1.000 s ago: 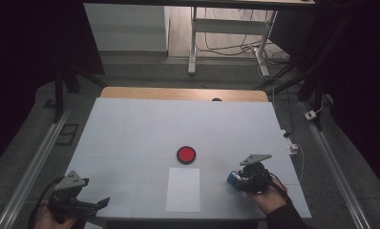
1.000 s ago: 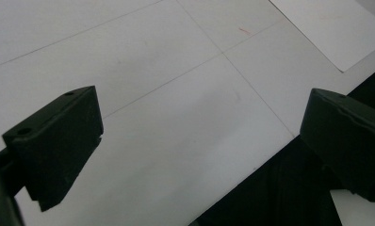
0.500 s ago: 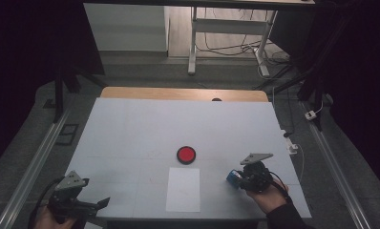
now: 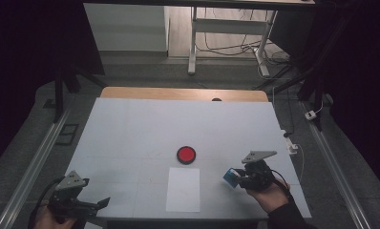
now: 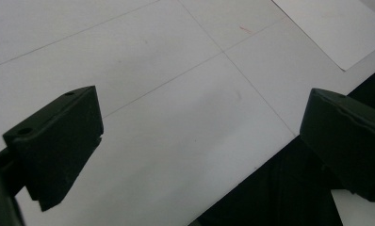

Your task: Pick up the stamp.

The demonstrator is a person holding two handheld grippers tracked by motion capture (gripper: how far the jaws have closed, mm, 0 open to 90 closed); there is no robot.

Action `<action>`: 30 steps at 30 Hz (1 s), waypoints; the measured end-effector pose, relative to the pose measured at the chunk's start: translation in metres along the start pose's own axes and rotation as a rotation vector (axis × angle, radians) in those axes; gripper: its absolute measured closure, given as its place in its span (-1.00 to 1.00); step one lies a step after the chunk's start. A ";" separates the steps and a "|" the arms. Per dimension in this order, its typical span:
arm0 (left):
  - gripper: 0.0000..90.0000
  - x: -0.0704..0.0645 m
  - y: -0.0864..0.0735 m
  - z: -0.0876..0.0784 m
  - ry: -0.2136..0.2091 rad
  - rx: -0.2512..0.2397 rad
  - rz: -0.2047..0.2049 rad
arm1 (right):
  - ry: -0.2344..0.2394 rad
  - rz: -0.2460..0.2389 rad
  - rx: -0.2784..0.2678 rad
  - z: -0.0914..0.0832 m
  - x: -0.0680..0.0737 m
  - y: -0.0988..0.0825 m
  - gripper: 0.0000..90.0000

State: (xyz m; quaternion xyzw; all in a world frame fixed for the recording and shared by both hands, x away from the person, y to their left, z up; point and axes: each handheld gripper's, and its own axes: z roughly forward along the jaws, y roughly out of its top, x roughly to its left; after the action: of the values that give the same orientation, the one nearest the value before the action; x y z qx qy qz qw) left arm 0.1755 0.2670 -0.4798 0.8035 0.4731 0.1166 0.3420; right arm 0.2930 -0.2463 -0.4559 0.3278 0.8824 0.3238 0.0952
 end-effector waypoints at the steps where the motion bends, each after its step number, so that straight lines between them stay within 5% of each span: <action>1: -0.99 0.000 0.000 0.000 -0.001 0.000 0.000 | 0.010 -0.011 -0.014 -0.002 0.001 0.003 0.55; 30: -1.00 0.001 0.000 0.000 -0.012 -0.005 -0.006 | 0.136 -0.135 -0.079 -0.004 0.021 0.037 0.55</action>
State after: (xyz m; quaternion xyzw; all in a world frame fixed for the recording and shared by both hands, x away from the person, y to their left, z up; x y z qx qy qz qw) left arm 0.1757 0.2684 -0.4799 0.8019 0.4730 0.1120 0.3473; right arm 0.2945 -0.2130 -0.4282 0.2408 0.8935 0.3727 0.0695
